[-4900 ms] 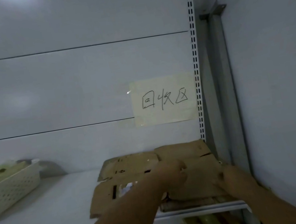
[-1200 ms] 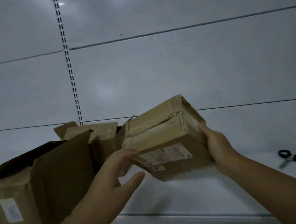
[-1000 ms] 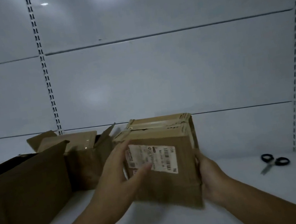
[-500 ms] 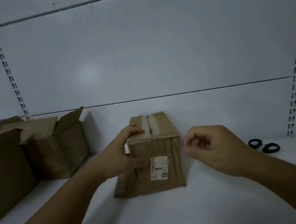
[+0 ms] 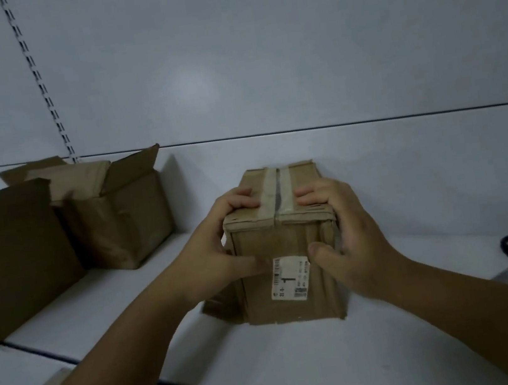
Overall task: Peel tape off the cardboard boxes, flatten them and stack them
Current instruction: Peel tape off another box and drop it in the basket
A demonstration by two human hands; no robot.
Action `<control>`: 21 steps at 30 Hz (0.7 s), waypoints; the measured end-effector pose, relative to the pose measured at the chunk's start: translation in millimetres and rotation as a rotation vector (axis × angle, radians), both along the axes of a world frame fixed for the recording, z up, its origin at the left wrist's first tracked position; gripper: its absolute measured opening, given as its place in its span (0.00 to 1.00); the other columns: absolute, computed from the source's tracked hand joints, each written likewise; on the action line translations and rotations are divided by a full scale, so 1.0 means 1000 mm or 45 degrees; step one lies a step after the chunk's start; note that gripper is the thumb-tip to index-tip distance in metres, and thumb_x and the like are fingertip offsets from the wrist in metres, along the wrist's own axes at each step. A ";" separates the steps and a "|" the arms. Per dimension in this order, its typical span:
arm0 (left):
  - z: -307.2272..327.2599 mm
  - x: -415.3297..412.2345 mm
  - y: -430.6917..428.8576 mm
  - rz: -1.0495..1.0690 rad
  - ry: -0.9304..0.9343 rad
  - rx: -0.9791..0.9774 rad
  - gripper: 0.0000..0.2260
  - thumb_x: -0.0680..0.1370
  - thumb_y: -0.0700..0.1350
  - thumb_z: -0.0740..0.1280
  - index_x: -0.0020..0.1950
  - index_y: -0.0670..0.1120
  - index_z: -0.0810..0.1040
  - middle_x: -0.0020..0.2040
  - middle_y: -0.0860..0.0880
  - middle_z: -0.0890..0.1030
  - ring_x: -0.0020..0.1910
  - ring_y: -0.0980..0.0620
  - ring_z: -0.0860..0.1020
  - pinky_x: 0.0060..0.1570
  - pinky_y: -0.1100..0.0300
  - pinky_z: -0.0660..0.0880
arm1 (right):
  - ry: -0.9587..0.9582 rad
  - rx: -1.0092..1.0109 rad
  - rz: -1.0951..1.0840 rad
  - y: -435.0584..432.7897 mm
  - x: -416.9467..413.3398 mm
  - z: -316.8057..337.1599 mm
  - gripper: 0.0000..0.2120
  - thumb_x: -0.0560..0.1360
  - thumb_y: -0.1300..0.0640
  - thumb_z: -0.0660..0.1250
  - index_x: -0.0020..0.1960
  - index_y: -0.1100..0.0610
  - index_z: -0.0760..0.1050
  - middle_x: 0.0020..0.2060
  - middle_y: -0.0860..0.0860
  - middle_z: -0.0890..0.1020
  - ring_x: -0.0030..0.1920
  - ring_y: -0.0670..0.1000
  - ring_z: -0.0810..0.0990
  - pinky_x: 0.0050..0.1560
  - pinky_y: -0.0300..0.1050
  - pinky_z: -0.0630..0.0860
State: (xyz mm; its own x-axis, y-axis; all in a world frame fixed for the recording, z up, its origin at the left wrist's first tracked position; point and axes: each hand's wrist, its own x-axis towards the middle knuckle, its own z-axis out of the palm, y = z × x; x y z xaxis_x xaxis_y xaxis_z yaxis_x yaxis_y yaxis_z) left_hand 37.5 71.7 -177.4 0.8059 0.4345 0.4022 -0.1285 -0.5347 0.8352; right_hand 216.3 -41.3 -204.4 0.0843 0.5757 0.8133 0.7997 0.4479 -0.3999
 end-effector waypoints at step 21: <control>-0.028 0.005 0.001 -0.138 -0.285 -0.018 0.34 0.62 0.37 0.72 0.64 0.55 0.64 0.72 0.55 0.59 0.69 0.63 0.66 0.59 0.68 0.71 | -0.047 -0.166 -0.118 -0.009 0.002 0.011 0.24 0.64 0.41 0.70 0.56 0.46 0.69 0.58 0.39 0.73 0.59 0.44 0.73 0.58 0.40 0.72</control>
State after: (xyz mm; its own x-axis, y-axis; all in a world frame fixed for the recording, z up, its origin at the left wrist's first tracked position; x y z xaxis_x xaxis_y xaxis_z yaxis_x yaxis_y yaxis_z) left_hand 42.2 72.8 -205.6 0.7395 0.3573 0.5705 -0.3672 -0.4962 0.7867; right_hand 218.4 -50.2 -193.0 0.1135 0.6676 0.7358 0.8502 0.3180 -0.4196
